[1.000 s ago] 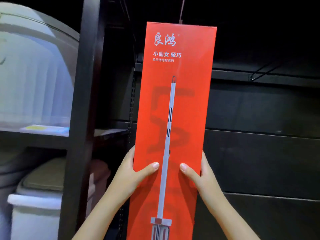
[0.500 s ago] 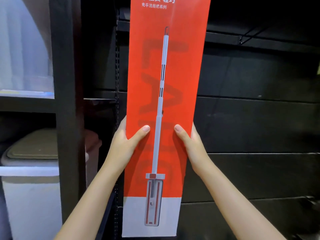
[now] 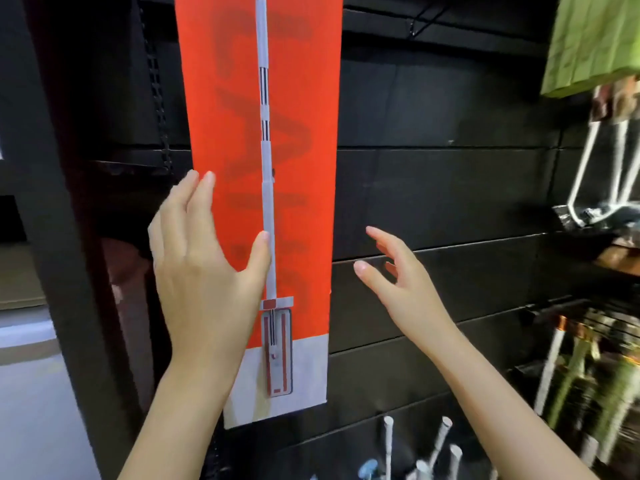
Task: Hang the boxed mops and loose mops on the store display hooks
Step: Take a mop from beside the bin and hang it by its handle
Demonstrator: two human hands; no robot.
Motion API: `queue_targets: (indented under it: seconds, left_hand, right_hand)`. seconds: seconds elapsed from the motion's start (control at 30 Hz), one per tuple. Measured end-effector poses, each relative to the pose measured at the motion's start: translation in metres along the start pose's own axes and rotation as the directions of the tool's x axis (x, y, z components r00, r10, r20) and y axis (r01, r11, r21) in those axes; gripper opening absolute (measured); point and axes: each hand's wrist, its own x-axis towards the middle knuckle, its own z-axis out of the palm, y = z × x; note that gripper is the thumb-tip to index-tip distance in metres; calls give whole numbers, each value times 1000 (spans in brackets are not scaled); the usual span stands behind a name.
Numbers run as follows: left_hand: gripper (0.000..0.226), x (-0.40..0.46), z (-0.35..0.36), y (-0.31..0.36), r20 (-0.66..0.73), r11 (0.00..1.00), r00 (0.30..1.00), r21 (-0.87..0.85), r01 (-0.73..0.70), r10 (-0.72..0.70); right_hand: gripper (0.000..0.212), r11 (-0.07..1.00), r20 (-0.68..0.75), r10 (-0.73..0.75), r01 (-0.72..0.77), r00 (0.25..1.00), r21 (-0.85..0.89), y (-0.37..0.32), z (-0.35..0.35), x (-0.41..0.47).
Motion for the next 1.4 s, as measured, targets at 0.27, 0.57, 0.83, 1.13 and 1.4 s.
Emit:
queue_targets:
  seconds: [0.27, 0.57, 0.83, 1.13, 1.4]
  left_hand:
    - [61, -110, 72, 118, 634, 946, 704, -261, -193, 319]
    - [65, -309, 128, 322, 809, 806, 66, -588, 64, 585]
    - [61, -464, 124, 463, 688, 754, -309, -582, 304, 656]
    - [44, -536, 183, 531, 759, 870, -475, -240, 432, 445]
    - [38, -595, 290, 695, 767, 861, -464, -221, 458, 444]
  right_hand:
    - [55, 787, -76, 176, -186, 982, -588, 55, -135, -132]
    - [49, 398, -487, 611, -774, 624, -493, 78, -351, -397]
    - [46, 172, -660, 730, -982, 178, -75, 60, -436, -585]
    - [41, 185, -690, 718, -980, 85, 72, 113, -552, -627]
    - [28, 246, -761, 648, -943, -13, 225, 160, -737, -645]
